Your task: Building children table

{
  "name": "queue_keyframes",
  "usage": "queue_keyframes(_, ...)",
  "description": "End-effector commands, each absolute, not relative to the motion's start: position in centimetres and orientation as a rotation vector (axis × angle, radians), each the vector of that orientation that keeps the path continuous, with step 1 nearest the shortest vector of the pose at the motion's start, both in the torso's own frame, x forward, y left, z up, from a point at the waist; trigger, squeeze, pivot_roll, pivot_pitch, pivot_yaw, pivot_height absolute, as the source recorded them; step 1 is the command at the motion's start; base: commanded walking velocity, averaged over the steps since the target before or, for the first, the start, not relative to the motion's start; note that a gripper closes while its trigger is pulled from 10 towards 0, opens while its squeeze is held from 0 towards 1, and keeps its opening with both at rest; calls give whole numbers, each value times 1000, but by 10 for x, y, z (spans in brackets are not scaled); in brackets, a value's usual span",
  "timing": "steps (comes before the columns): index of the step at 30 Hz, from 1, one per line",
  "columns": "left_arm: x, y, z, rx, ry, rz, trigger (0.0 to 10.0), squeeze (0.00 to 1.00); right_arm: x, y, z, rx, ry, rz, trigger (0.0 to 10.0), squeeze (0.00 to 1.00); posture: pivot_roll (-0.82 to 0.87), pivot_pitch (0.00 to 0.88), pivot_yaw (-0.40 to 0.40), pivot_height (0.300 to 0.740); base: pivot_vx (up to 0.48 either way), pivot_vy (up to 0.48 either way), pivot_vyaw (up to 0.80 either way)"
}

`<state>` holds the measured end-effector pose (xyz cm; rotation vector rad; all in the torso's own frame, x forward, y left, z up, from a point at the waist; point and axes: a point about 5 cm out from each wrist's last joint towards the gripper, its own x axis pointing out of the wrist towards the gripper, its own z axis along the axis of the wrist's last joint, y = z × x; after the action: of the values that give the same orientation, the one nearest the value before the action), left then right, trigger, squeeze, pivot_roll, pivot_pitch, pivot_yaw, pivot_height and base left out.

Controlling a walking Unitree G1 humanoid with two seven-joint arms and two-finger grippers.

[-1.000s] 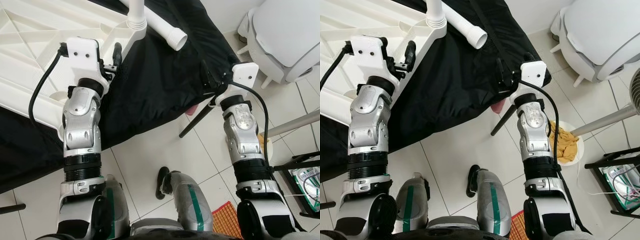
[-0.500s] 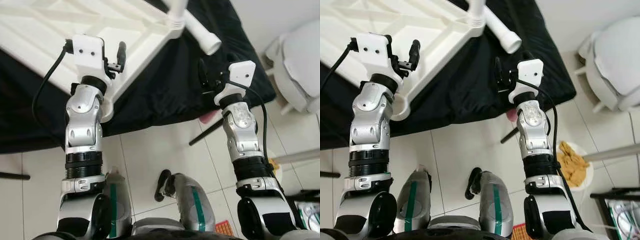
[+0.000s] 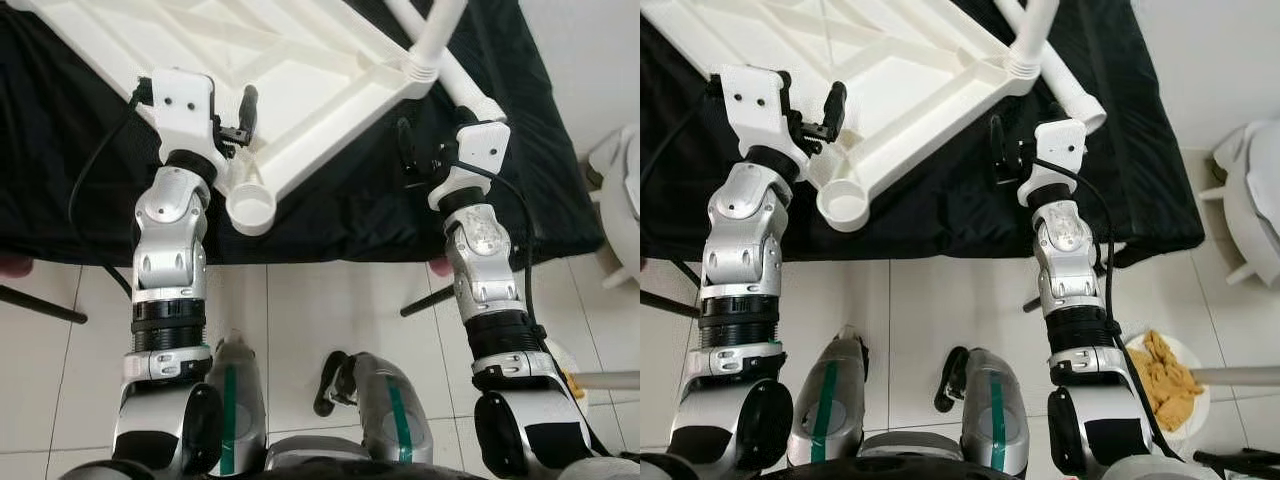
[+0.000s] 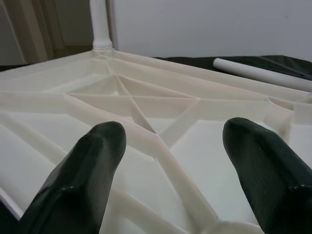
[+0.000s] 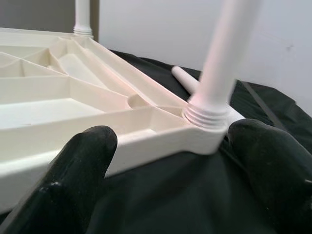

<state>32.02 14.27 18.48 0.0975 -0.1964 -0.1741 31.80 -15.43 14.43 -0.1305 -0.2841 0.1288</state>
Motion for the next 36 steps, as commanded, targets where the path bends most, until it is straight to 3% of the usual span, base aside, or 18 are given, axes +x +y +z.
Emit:
queue_keyframes(1, 323, 142, 182, 90, -187, -98, 10000, 0, 319, -156, 143, -140, -283, 120, 10000, 0, 70, 47, -105, 740, 0, 0, 800)
queue_keyframes(9, 329, 144, 184, 96, -194, -113, 10000, 0, 321, -156, 145, -139, -290, 124, 10000, 0, 63, 38, -122, 740, 0, 0, 800)
queue_keyframes(30, 333, 150, 188, 61, -205, -52, 10000, 0, 326, -154, 147, -77, -307, 125, 10000, 0, 84, 0, -107, 740, 0, 340, 0)
queue_keyframes(36, 333, 149, 187, 65, -205, -55, 10000, 0, 326, -155, 146, -78, -308, 123, 10000, 0, 85, 0, -104, 740, 0, 0, 0)
